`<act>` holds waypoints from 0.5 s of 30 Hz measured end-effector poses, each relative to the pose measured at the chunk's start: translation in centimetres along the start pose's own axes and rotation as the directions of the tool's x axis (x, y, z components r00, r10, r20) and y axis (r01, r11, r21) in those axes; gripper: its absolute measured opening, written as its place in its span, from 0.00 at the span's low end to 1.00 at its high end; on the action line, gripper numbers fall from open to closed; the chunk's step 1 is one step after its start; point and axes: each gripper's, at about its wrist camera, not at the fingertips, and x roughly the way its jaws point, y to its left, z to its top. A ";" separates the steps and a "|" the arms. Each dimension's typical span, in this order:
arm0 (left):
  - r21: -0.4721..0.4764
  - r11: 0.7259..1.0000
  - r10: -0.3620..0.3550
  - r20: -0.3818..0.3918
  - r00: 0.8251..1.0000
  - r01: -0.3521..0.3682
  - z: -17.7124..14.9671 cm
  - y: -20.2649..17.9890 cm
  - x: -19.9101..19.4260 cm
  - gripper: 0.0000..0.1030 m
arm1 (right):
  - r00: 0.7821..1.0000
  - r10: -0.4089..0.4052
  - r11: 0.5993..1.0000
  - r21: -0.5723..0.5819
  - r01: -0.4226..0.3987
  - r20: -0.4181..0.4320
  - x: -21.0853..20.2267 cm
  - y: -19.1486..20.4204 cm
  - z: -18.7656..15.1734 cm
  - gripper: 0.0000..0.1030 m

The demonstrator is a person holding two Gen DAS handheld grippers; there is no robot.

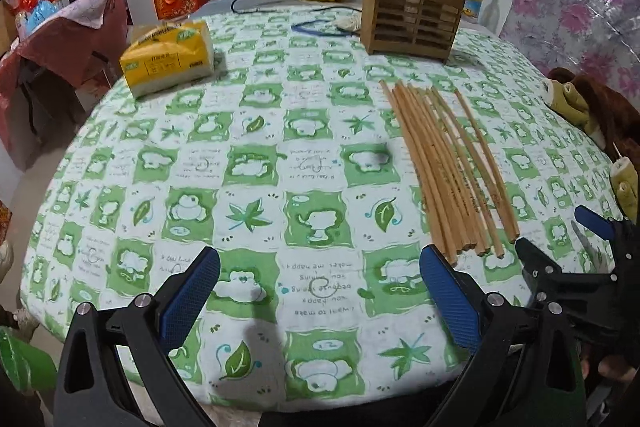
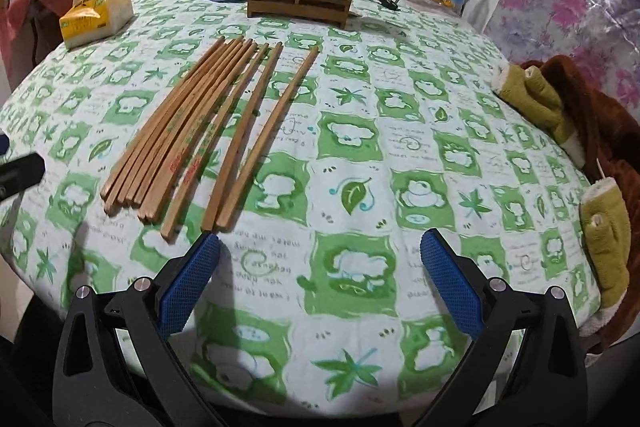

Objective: Organize utensils
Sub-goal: 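Close the right tool on one wooden chopstick while the left tool approaches the pile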

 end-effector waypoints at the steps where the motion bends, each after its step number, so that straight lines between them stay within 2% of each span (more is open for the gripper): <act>1: -0.011 1.000 -0.012 -0.018 1.000 0.012 -0.2 0.1 0.3 0.95 | 1.000 -0.001 1.000 -0.002 0.001 0.000 0.1 0.1 0.2 0.94; 5: -0.038 0.998 -0.053 -0.067 0.996 0.051 -0.7 0.2 0.9 0.95 | 1.000 -0.019 1.000 -0.011 0.020 0.003 0.3 0.4 0.7 0.94; 11: 0.004 0.997 -0.073 -0.046 0.996 0.073 -0.9 -0.8 0.7 0.95 | 0.998 -0.056 0.997 -0.043 0.058 0.031 0.5 1.0 1.2 0.93; 15: 0.013 0.997 -0.075 -0.052 0.996 0.076 -1.1 -1.1 1.0 0.95 | 0.998 -0.041 0.997 -0.064 0.044 0.046 0.3 1.5 1.4 0.77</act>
